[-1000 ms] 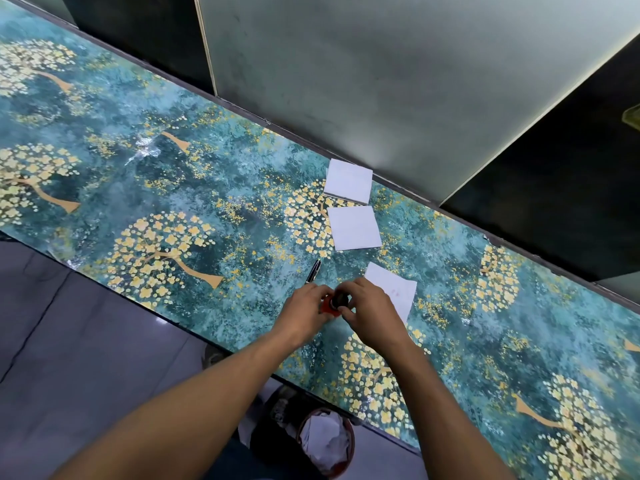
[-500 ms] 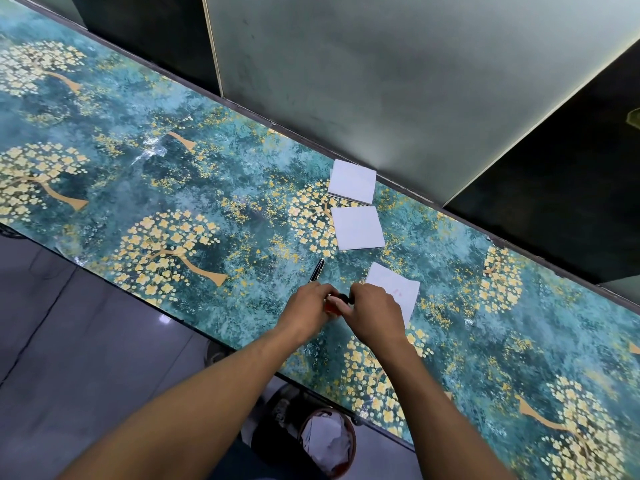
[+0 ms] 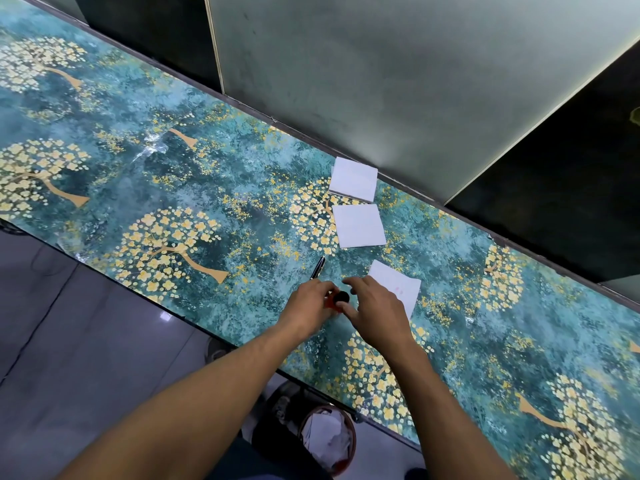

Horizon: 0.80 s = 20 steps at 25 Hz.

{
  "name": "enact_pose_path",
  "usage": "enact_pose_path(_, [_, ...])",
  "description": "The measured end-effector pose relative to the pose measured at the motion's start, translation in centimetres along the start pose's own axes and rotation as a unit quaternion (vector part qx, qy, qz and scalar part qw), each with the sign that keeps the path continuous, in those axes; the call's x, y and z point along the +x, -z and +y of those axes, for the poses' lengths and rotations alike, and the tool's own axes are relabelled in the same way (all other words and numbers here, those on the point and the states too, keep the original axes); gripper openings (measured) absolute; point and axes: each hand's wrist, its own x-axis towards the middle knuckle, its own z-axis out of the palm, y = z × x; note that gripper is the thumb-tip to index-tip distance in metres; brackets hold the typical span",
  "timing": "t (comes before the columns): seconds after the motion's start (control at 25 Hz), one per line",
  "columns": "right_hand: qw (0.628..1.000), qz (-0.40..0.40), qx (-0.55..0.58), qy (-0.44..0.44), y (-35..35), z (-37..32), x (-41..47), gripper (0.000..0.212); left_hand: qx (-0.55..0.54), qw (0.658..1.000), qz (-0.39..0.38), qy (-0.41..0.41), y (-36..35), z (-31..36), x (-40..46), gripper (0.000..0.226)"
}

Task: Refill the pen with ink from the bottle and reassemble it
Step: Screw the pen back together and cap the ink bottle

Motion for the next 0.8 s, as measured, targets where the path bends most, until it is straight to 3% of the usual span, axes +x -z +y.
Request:
enact_pose_path(0.12, [0.999, -0.029, -0.002, 0.016, -0.27, -0.16, 0.01, 0.022, -0.005, 1.000, -0.003, 0.006, -0.07, -0.07, 0.02, 0.033])
enact_pose_path(0.28, [0.999, -0.002, -0.026, -0.044, -0.05, -0.41, 0.40, 0.037, -0.002, 1.000, -0.001, 0.007, 0.08, 0.08, 0.05, 0.035])
enact_pose_path(0.44, [0.999, -0.023, -0.008, 0.026, -0.21, -0.55, 0.05, 0.027, -0.005, 1.000, -0.004, 0.001, 0.10, 0.07, 0.07, 0.032])
enact_pose_path(0.6, [0.997, -0.014, -0.053, -0.048, 0.21, -0.82, 0.71, 0.037, -0.008, 1.000, 0.003, 0.005, 0.09, 0.15, 0.01, 0.030])
enact_pose_path(0.8, [0.999, -0.039, -0.010, 0.029, 0.36, -0.71, 0.36, 0.025, -0.015, 1.000, -0.005, 0.012, 0.09, 0.11, 0.07, 0.030])
